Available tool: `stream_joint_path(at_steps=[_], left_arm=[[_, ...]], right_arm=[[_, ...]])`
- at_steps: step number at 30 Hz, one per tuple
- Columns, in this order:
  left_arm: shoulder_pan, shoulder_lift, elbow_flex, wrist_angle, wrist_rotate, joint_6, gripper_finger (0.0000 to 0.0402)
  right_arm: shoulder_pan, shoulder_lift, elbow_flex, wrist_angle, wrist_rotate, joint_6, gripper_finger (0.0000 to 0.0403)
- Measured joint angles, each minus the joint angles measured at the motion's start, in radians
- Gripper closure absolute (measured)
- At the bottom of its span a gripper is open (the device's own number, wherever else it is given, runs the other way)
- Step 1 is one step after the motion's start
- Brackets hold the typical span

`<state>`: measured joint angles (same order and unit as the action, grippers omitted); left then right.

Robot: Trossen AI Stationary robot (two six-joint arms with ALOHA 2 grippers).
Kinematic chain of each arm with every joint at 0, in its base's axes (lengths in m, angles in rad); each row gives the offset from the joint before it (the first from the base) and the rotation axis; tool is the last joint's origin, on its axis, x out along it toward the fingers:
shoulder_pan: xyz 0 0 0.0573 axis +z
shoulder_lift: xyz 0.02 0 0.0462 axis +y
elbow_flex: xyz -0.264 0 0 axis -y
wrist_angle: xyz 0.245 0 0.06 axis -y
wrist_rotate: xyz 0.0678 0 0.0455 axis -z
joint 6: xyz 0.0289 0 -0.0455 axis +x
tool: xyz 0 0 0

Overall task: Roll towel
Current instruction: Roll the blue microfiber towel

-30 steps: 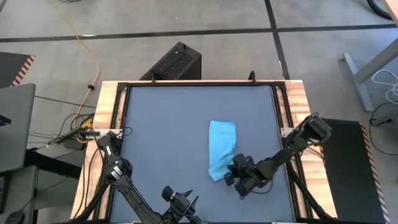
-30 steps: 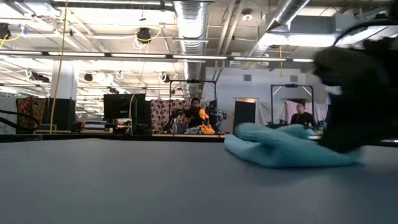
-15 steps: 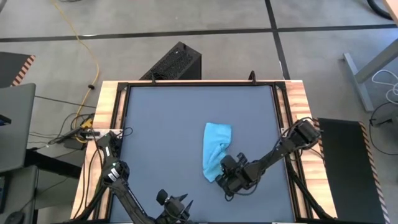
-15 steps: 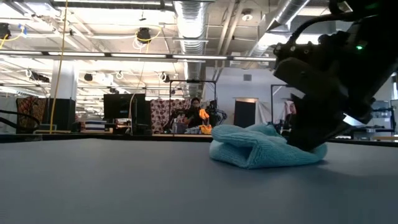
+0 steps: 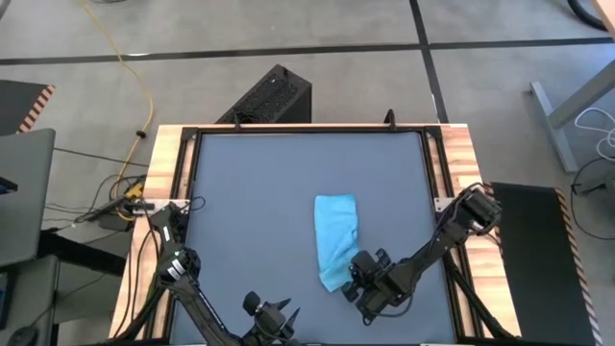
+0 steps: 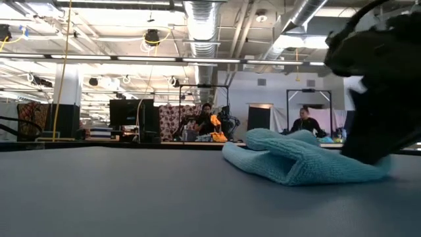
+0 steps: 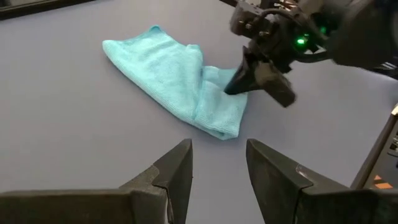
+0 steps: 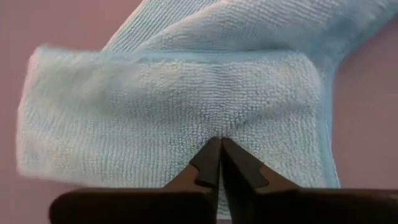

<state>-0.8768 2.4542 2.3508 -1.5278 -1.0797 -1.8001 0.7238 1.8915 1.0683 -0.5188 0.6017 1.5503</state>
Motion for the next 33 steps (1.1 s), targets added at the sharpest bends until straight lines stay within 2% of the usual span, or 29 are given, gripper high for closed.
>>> stream_joint_path(at_steps=[4,10,14,17,21,25,27,29,31,33], left_arm=[[0.000,0.000,0.000,0.000,-0.018,0.000,0.0262],[0.003,0.000,0.000,0.000,-0.038,0.030,0.0262],[0.005,0.000,0.000,0.001,-0.068,0.050,0.0262],[0.005,0.000,0.000,0.000,-0.107,0.052,0.0262],[0.011,0.000,0.000,0.000,-0.133,0.063,0.0262],[0.020,0.001,0.000,-0.004,-0.138,0.101,0.0262],[0.023,0.001,0.000,-0.013,-0.141,0.105,0.0262],[0.022,0.001,0.000,-0.030,-0.140,0.092,0.0262],[0.021,0.001,0.000,-0.038,-0.140,0.075,0.0262],[0.021,0.001,0.000,-0.041,-0.142,0.052,0.0262]], right_arm=[[0.010,-0.043,-0.001,-0.002,-0.011,-0.064,0.0321],[0.016,-0.137,-0.001,-0.023,0.015,-0.142,0.0247],[0.017,-0.249,-0.001,-0.091,0.025,-0.168,0.0195],[0.025,-0.350,0.000,-0.097,0.062,-0.288,0.0169],[0.052,-0.482,0.000,-0.079,0.159,-0.490,0.0160],[0.058,-0.592,0.000,-0.079,0.133,-0.635,0.0163],[0.066,-0.643,0.000,-0.064,0.132,-0.627,0.0167],[0.082,-0.681,0.000,0.021,0.196,-0.581,0.0172],[0.115,-0.689,-0.009,0.183,0.302,-0.579,0.0177],[0.137,-0.657,-0.018,0.304,0.308,-0.664,0.0180]])
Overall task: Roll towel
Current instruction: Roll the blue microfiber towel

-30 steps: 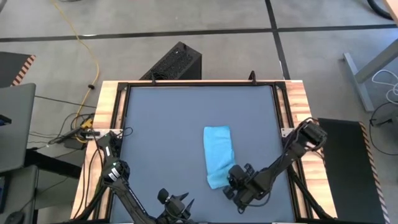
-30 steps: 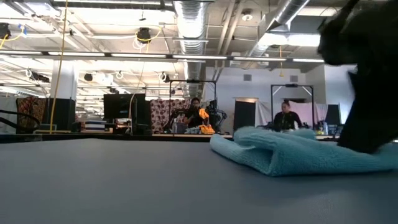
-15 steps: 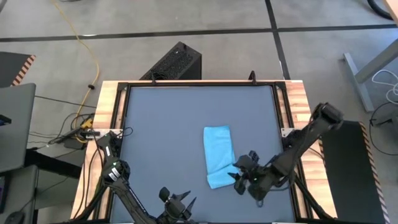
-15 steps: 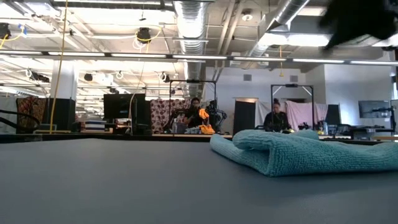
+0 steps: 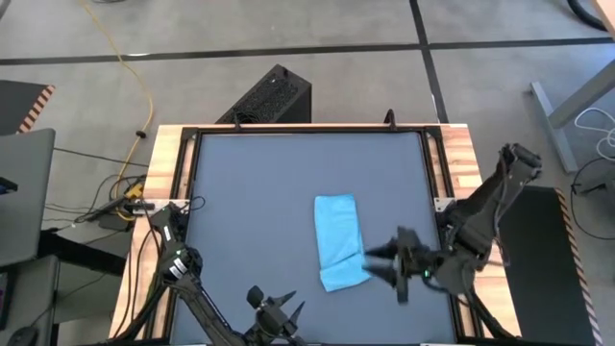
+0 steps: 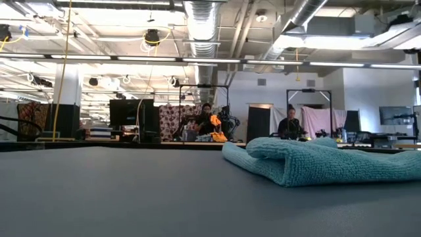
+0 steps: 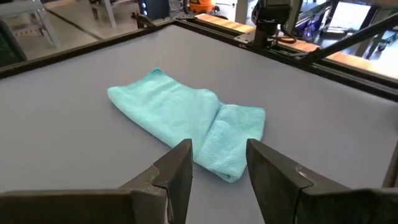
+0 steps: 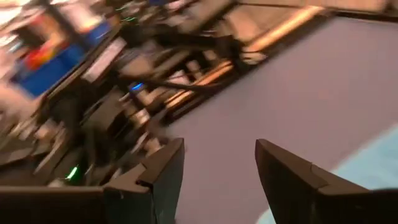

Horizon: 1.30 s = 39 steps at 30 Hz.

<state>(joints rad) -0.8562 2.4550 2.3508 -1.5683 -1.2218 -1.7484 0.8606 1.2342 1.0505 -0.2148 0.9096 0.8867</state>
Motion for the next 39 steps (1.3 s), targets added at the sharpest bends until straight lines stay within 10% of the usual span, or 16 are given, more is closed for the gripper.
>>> stream_joint_path(at_steps=[6,18,26,39], left_arm=[[-0.001,0.001,0.000,-0.002,-0.083,-0.071,0.0262],[-0.083,-0.067,0.000,-0.003,-0.348,-0.166,0.0262],[-0.034,-0.163,0.000,-0.003,-0.349,-0.156,0.0286],[0.322,-0.466,0.000,0.221,0.237,0.716,0.0378]], right_arm=[[-0.016,0.101,-0.007,0.114,-0.197,-0.058,0.0188],[0.103,-0.111,-0.004,-0.072,-0.088,-0.230,0.0217],[0.226,-0.244,-0.003,-0.388,-0.065,-0.074,0.0223],[0.285,-0.223,-0.003,-0.760,-0.043,0.135,0.0223]])
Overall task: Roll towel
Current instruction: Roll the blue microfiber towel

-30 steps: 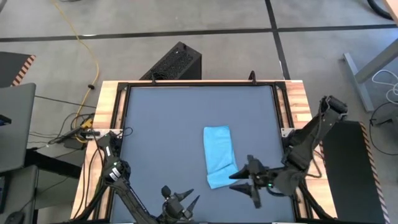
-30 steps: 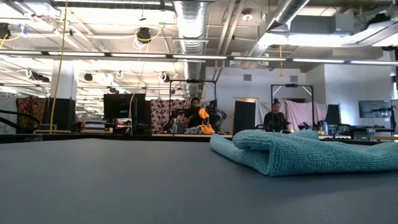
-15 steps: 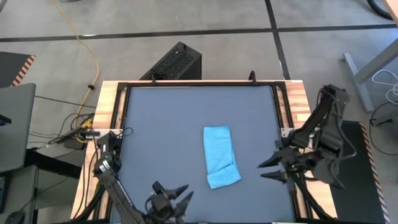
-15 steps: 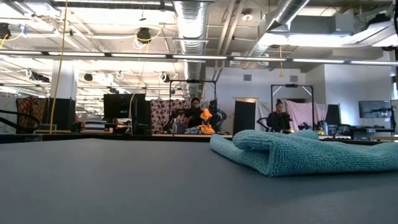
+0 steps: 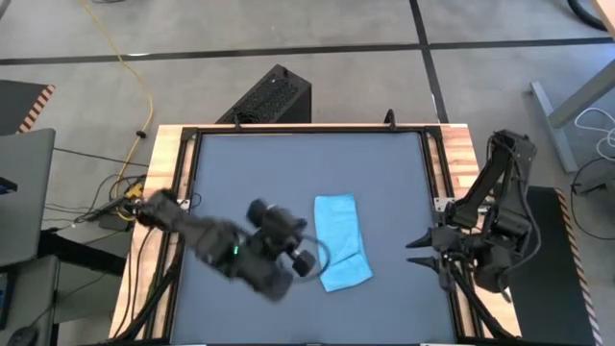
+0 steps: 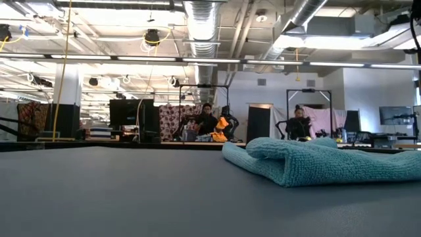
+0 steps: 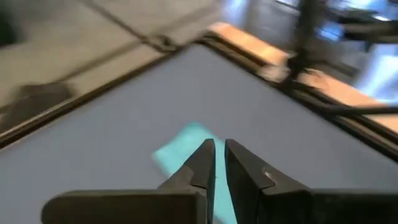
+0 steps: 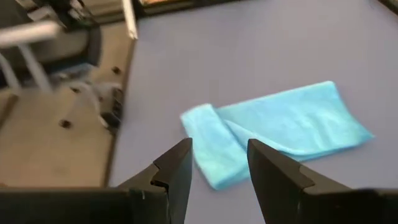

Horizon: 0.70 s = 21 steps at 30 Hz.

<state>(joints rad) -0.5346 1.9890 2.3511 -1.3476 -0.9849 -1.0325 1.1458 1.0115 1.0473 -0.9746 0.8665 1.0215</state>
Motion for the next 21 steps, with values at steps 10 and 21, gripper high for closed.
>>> stream_joint_path(at_steps=[10,21], left_arm=[[0.216,-0.011,0.002,0.614,0.834,0.671,0.0388],[0.331,0.260,-0.114,0.843,1.367,0.857,0.0388]], right_arm=[[-0.001,0.055,-0.042,-0.376,0.127,0.384,0.0223],[-0.037,0.053,-0.385,-0.297,0.178,1.101,0.0223]])
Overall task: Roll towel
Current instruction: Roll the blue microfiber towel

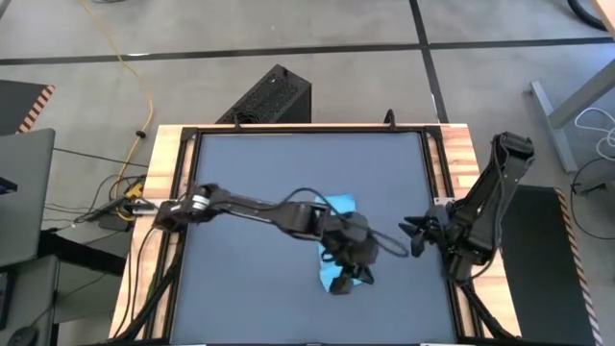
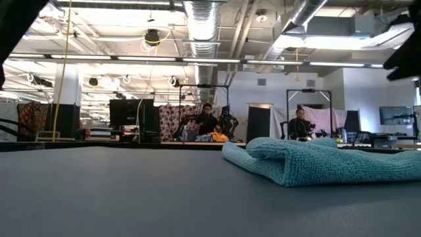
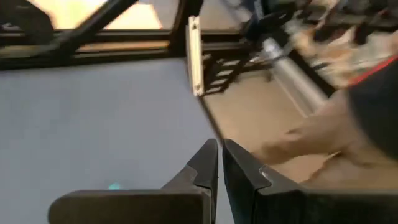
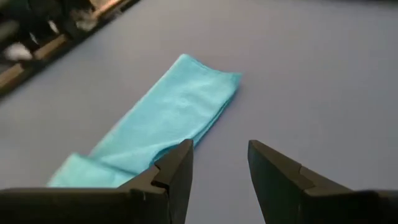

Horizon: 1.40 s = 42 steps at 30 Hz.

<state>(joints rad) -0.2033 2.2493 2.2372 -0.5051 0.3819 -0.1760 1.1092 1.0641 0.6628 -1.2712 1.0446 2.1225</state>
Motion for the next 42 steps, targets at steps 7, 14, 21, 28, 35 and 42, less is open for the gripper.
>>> stream_joint_path(at_steps=[7,14,21,28,35,42], left_arm=[[0.074,-0.026,-0.276,0.380,0.295,-0.111,0.0388],[0.097,-0.020,-0.448,0.663,0.180,-0.480,0.0388],[0.075,-0.008,-0.491,0.704,-0.269,-0.694,0.0388],[0.061,0.032,-0.494,0.854,-0.665,-1.013,0.0388],[0.019,-0.080,-0.492,0.536,-0.834,-0.920,0.0388],[-0.099,-0.225,-0.494,-0.255,-1.147,-1.135,0.0388]], right_arm=[[-0.003,0.001,-0.062,0.215,0.058,0.005,0.0223],[-0.008,0.001,-0.062,0.260,0.002,-0.168,0.0223],[-0.029,0.002,-0.061,0.238,-0.058,-0.317,0.0223],[-0.060,0.001,-0.061,0.240,-0.162,-0.403,0.0223],[-0.044,0.002,-0.061,0.243,-0.259,-0.376,0.0223],[-0.035,0.002,-0.061,0.244,-0.257,-0.316,0.0223]])
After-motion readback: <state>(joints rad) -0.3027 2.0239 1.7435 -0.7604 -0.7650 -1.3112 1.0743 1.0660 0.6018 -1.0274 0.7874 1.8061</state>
